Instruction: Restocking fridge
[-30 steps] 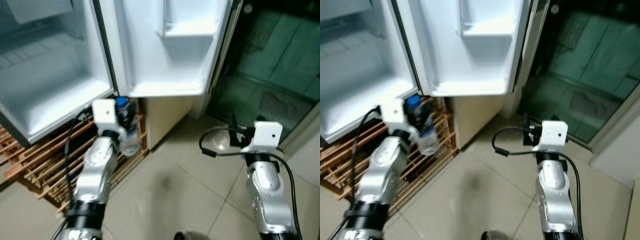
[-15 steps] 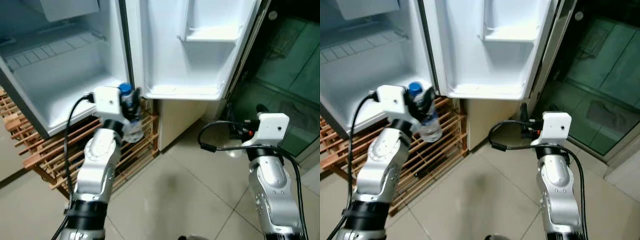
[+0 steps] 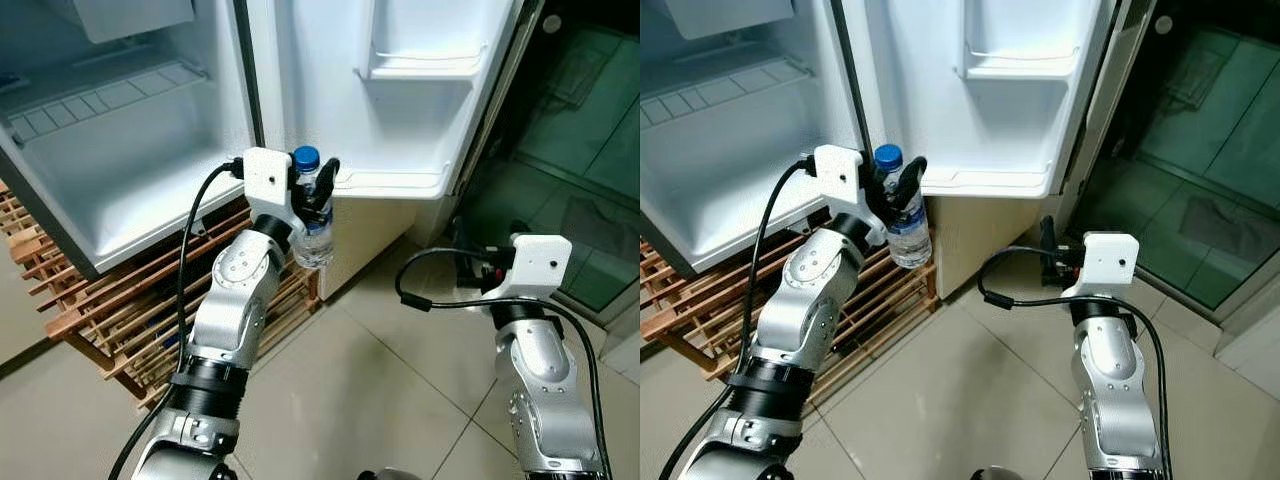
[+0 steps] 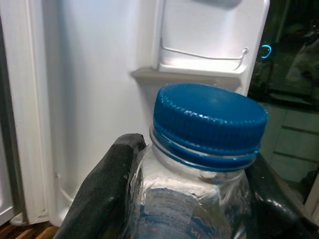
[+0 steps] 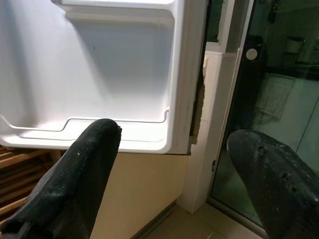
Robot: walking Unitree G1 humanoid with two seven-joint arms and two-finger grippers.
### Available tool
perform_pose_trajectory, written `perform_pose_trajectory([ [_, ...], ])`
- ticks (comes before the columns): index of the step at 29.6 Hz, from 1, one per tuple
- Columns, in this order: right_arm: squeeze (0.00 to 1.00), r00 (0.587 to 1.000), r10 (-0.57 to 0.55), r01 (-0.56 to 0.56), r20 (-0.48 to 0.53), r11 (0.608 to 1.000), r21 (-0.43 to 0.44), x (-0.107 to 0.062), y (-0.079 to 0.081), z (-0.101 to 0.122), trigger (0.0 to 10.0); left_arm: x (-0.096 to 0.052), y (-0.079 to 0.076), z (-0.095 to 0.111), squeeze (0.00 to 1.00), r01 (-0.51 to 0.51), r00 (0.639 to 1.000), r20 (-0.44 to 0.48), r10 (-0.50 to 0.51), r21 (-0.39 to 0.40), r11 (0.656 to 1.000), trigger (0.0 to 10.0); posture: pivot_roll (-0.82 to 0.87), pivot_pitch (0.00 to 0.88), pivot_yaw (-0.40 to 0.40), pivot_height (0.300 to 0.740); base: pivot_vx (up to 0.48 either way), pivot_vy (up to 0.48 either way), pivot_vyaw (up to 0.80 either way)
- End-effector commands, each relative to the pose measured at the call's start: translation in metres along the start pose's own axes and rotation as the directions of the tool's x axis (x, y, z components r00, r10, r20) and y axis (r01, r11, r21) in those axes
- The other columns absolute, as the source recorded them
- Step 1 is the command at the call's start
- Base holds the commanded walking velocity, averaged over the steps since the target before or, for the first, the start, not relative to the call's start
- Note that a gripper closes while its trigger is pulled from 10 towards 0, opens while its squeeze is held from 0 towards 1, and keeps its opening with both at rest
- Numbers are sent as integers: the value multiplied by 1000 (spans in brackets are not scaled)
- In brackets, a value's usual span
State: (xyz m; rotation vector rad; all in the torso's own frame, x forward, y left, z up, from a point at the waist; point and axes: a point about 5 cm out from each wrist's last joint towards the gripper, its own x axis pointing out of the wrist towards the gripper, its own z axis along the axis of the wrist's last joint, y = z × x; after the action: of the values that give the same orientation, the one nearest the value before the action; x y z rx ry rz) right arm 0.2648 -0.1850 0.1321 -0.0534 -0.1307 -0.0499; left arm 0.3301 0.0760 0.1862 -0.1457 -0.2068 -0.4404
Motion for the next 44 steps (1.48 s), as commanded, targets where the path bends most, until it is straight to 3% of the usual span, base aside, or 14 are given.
perform_pose_trajectory([
  [1,0,1000,-14,14,-9,1000,-8,0,-2,-3,10000,7,-4,12,0,39,997,58,-41,24,999,10000,-160,0,32,736,0,0,0],
  [4,0,1000,-21,21,8,1000,-22,0,-3,-1,10000,8,-6,17,0,56,994,96,-59,27,998,10000,-160,0,32,736,423,0,0],
  [5,0,989,-61,75,135,992,-100,-1,-8,19,10000,7,-6,28,0,55,983,171,-62,46,997,10000,-161,0,37,736,472,0,0],
  [6,0,989,-61,75,135,992,-100,-1,-8,19,10000,7,-6,28,0,55,983,171,-62,46,997,10000,-161,0,37,736,472,0,0],
  [9,0,931,-48,133,362,968,-211,-3,-10,65,10000,3,-5,56,0,42,950,305,-61,67,997,10000,-166,0,40,736,472,0,0],
  [11,0,899,-62,169,433,962,-213,-2,-12,86,10000,2,-6,72,0,44,928,367,-64,63,997,10000,-170,0,40,736,467,0,0],
  [15,0,899,-74,173,432,966,-193,3,-12,88,10000,5,-10,80,0,48,916,396,-70,65,997,10000,-171,0,40,736,463,0,0],
  [23,0,921,-52,127,386,977,-170,3,-2,80,10000,4,-2,73,0,1,938,348,-7,17,1000,10000,-169,0,40,736,410,95,0],
  [32,0,935,-19,81,354,984,-161,3,3,75,10000,3,1,68,0,-39,947,321,31,19,999,10000,-169,0,26,736,0,255,0],
  [36,0,942,-18,69,336,987,-143,2,4,73,10000,12,-2,62,0,-37,964,264,31,16,999,10000,-173,0,24,736,0,0,0],
  [38,0,962,-20,47,271,995,-90,-1,4,63,10000,28,-11,60,0,25,974,228,-18,-28,999,10000,-182,0,31,736,0,0,0],
  [44,0,971,-21,42,238,996,-83,-7,5,57,10000,37,-18,63,0,83,974,216,-70,-51,995,10000,-204,0,61,736,0,0,0],
])
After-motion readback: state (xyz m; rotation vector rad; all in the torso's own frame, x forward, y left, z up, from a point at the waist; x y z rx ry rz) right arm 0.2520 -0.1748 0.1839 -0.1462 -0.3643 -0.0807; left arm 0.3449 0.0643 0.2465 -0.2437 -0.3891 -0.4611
